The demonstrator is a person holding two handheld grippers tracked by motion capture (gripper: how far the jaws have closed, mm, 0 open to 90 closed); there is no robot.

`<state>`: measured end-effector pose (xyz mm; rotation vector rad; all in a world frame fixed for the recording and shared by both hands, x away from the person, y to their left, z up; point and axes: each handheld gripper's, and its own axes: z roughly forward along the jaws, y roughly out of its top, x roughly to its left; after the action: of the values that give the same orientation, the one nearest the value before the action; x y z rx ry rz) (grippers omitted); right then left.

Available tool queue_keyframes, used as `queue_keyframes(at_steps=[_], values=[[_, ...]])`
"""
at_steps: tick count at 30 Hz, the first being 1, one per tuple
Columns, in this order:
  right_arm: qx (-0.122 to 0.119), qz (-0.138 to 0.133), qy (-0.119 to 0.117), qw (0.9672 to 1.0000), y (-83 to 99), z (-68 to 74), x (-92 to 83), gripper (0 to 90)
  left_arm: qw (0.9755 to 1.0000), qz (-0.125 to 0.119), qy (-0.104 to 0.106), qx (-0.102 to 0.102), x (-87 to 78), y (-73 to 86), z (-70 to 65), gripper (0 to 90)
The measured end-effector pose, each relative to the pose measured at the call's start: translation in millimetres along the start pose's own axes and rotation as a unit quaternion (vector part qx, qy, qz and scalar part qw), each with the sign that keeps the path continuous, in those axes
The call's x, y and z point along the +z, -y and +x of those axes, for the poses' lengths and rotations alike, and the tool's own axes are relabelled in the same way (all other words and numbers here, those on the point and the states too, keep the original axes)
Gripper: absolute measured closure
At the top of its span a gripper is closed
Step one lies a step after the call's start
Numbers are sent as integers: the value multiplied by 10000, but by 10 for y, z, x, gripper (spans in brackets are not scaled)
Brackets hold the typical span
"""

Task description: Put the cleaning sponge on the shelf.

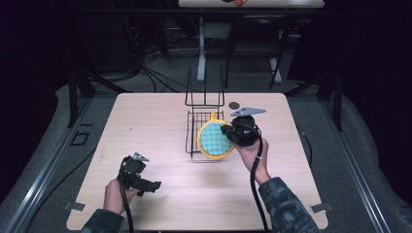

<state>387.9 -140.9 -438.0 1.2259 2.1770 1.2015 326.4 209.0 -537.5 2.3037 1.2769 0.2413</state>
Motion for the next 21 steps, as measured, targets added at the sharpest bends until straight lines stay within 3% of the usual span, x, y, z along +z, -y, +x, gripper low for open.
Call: queue_keyframes(at_steps=[21], values=[[75, -59, 132, 9999, -52, 36, 246, 872, 10000, 31, 25, -2, 4, -2, -3, 31]])
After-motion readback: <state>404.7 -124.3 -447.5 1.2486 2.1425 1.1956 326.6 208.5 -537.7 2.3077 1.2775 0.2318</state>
